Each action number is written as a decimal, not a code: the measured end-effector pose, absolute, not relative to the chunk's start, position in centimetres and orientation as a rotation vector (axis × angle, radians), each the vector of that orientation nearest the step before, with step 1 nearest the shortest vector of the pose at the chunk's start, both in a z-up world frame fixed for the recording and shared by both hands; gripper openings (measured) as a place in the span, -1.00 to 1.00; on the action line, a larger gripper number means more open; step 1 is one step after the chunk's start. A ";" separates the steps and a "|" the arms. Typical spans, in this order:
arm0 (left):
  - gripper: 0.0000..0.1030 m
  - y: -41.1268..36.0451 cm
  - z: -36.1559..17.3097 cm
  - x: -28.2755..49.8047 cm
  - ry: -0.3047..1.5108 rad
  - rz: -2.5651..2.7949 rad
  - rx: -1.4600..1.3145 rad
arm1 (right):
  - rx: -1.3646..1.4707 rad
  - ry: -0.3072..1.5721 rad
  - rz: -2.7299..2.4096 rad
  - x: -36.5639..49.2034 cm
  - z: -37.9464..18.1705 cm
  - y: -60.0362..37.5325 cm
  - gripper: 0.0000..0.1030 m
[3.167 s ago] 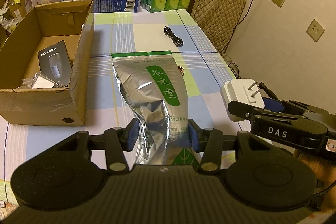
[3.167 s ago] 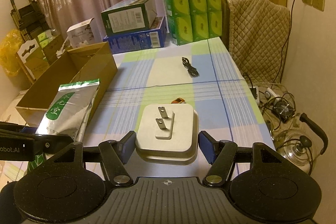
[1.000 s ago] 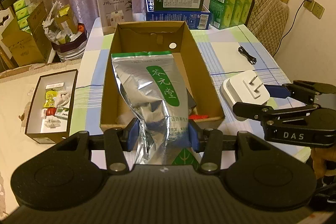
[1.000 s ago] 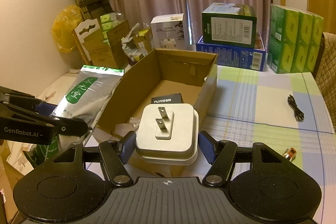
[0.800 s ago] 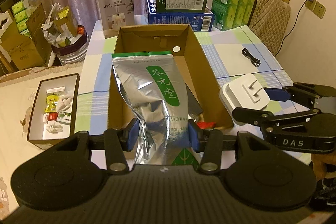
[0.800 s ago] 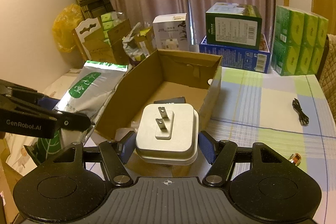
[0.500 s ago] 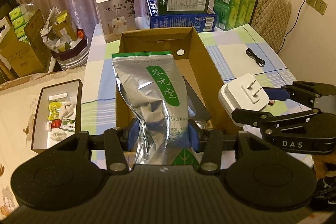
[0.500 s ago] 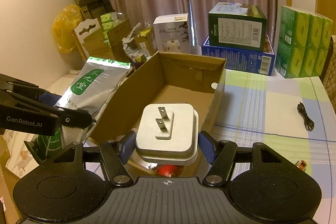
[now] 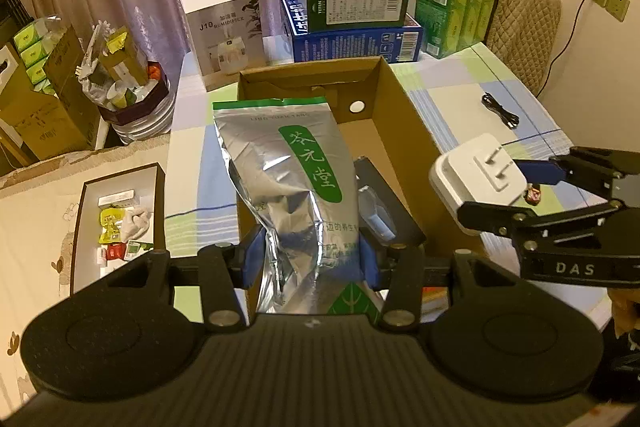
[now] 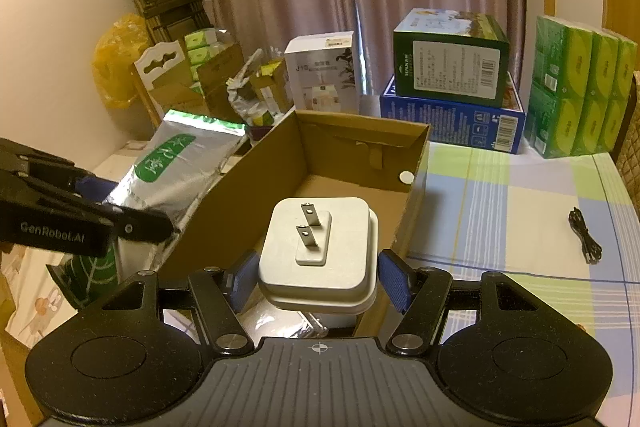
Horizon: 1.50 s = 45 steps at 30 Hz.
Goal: Organize objects
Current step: 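Lower the silver tea bag into the box and open the left tool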
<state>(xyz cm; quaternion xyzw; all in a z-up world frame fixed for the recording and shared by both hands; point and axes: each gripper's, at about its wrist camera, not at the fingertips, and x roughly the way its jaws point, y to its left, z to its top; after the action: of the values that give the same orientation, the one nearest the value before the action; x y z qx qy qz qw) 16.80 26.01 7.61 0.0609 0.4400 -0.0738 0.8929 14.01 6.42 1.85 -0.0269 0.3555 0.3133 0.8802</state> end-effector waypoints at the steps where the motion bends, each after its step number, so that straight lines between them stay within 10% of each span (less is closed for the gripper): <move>1: -0.16 26.1 7.6 17.1 0.913 -0.151 0.128 | -0.056 0.743 0.651 14.1 1.8 6.5 0.20; 45: 0.12 26.0 6.0 19.0 0.920 -0.134 0.138 | -0.027 0.754 0.657 15.2 1.5 7.1 0.20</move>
<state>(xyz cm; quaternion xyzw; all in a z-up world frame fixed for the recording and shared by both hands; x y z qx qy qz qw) 19.03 26.03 6.04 0.0665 0.4433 -0.0645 0.8916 15.15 7.11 1.46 -0.0131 0.3613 0.3149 0.8776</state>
